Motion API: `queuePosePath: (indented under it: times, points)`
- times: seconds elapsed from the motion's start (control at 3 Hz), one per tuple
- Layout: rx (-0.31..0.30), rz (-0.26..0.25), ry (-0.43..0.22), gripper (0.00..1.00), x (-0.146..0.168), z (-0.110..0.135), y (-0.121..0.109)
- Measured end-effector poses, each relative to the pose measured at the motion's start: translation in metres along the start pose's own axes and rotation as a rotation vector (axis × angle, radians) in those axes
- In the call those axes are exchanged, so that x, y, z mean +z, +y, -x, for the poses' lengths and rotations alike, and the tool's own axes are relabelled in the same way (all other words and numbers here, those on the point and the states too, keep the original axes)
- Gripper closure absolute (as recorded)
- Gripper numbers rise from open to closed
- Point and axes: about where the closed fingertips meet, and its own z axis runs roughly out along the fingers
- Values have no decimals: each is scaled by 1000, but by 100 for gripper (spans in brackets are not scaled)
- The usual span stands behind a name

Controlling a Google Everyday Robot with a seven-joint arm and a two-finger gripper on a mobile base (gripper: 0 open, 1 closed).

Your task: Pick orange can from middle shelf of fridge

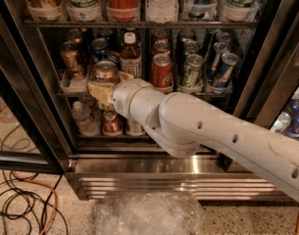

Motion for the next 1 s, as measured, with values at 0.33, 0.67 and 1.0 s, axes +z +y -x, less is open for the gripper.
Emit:
queuePosePath:
  times: [0.33,0.67,1.0]
  points:
    - [-26,-102,4,100,-47,6,-28]
    - [-55,-174,-20,100,-88,22,-64]
    - [-70,-226,-47,100,-121,36,-91]
